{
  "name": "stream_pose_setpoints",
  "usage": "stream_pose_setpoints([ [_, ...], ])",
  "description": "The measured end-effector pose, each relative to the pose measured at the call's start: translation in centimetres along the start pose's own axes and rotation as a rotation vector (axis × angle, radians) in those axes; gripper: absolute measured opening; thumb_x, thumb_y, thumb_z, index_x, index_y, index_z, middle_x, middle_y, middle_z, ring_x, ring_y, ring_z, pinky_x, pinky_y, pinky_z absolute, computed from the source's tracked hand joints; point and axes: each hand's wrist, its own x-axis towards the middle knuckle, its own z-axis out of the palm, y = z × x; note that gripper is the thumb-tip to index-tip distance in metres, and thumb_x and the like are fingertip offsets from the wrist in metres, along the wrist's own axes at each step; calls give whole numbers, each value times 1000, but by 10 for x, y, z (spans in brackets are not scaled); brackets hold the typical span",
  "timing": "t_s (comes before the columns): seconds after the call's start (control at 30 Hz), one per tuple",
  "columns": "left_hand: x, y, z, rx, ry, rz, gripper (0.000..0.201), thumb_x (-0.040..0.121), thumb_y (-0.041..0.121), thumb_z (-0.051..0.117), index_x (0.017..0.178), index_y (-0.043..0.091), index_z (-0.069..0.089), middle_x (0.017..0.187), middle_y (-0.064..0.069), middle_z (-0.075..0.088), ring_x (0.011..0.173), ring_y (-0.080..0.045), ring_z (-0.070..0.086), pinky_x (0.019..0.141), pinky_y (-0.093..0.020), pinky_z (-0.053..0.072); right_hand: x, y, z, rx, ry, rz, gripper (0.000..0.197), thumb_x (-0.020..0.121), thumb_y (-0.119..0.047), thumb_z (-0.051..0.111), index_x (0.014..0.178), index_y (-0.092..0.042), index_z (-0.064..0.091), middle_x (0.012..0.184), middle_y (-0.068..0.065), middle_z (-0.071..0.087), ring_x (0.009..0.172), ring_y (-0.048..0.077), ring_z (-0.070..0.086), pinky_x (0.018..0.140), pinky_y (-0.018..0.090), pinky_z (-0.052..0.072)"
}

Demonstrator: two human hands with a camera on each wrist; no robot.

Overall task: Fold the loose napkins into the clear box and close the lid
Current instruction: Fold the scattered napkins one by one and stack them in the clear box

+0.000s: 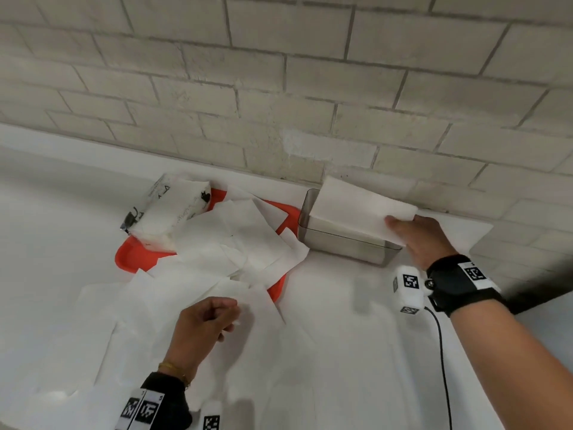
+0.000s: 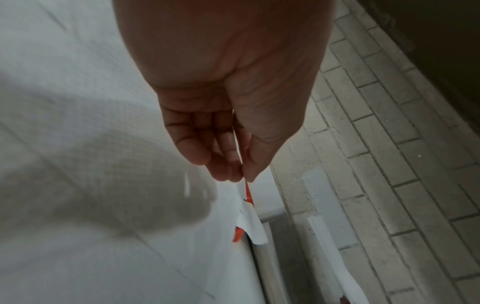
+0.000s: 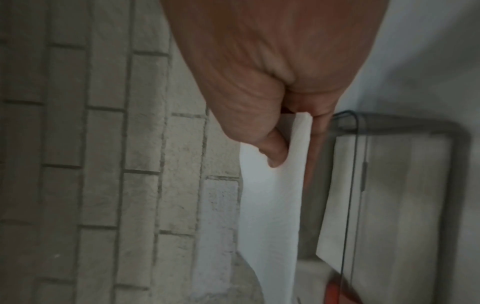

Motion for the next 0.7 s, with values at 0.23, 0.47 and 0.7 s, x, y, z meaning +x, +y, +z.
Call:
stream_pose_setpoints([
  [0.23,4,-24,-23,434,99,71,21,79,18,87,77,38,79,80,27,75,77,5,69,69,-5,47,77,10,42,-327,17,77,57,92,-20,75,135,10,54,127,16,65,110,32,64,89,32,48],
  [0.47,10,-35,-20,610,74,155,34,68,16,91,76,46,77,85,18,69,81,-5,65,74,-14,45,95,21,54,-660,32,40,50,90,-6,68,138,4,57,140,24,60,125,40,60,99,35,48],
  [0.7,11,-37,-20,607,62,174,29,71,18,90,78,44,77,88,19,68,85,-4,63,75,-15,46,99,24,57,-851,-6,77,57,95,-6,58,151,-2,47,149,22,52,132,41,54,100,37,49],
])
